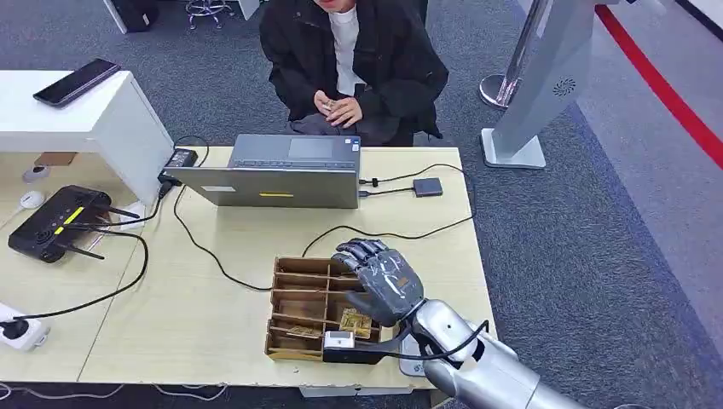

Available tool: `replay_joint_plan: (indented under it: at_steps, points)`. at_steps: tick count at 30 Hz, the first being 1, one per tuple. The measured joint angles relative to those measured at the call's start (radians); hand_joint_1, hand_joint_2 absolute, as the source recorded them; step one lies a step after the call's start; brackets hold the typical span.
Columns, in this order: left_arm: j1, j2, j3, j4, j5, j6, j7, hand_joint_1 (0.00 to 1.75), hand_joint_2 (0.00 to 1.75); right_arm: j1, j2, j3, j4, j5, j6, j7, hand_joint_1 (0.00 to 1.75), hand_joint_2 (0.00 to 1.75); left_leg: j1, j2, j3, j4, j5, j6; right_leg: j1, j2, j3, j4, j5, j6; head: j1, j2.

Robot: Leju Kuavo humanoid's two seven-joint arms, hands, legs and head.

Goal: Pass the card to the sensor for recognition and then transmit it.

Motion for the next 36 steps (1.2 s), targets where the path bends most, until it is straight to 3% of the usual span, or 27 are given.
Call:
replay_joint_plan:
  at_steps: [5,36]
  points:
    - [0.000,0.000,0.007,0.000,-0.002,0.000,0.000,0.00,0.00,-0.004,0.000,0.000,0.002,-0.001,0.004,0.000,0.49,1.75,0.000,0.000,0.000,0.000,0.000,0.000,0.000,0.000,0.000,0.000,0.000,0.000,0.000,0.000]
    - [0.001,0.000,0.026,0.000,-0.020,0.000,0.000,0.00,0.00,-0.020,0.000,0.016,0.016,-0.011,0.028,0.002,0.80,1.75,0.000,0.000,0.000,0.000,0.000,0.000,0.000,0.000,0.000,0.000,0.000,0.000,0.000,0.000]
